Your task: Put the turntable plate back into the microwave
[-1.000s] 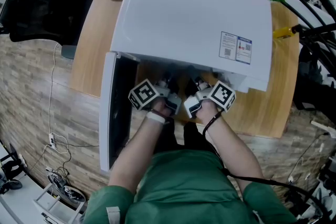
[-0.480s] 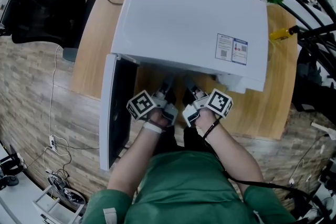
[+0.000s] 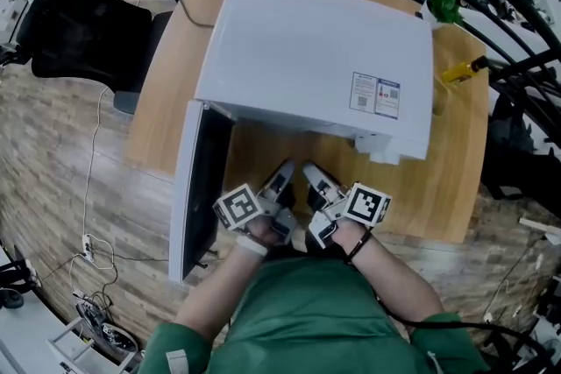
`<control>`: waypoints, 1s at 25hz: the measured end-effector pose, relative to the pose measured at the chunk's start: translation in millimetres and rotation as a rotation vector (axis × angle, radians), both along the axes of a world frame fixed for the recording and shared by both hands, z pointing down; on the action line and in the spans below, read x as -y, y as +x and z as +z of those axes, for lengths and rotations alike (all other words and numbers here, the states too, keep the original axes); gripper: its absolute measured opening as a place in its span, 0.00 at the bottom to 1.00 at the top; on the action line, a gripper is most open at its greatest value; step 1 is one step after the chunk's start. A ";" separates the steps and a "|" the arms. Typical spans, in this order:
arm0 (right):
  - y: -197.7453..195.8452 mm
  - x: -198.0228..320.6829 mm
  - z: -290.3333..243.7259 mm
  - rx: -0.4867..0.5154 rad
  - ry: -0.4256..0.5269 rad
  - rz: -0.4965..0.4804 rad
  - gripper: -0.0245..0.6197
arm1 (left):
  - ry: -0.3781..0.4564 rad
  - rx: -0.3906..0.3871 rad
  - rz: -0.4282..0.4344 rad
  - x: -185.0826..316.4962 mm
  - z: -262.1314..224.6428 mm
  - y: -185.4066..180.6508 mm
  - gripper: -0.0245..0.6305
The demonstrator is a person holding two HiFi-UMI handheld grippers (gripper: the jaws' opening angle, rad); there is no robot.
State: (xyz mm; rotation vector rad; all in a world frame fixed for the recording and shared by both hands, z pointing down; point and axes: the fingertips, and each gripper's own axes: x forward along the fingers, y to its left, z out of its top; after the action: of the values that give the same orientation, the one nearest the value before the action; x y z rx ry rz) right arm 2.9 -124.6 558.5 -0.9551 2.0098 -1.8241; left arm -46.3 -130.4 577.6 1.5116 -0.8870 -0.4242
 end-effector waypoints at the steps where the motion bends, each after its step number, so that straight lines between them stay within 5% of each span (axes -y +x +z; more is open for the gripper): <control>1: 0.7 -2.7 -7.7 -0.014 0.019 -0.017 0.05 | 0.013 -0.009 0.006 -2.7 -8.5 0.4 0.18; 5: 11.3 -9.0 -37.1 -0.091 0.115 -0.055 0.05 | 0.035 0.083 0.026 -18.2 -29.4 -10.2 0.11; 8: 22.0 -9.9 -58.2 -0.172 0.200 -0.066 0.05 | 0.077 0.042 0.003 -25.3 -54.9 -8.5 0.08; 12: 36.6 -14.4 -79.4 -0.277 0.278 -0.050 0.05 | 0.154 0.089 -0.002 -36.8 -82.8 -10.6 0.05; 25: 46.0 -32.5 -137.8 -0.388 0.448 0.006 0.05 | 0.259 0.075 -0.057 -52.7 -156.6 -8.1 0.05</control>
State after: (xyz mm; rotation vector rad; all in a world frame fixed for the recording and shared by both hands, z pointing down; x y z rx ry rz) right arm 49.0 -92.2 420.8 -1.2288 2.4854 -1.1591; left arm -54.4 -77.7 421.0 1.7513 -0.9634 -0.5437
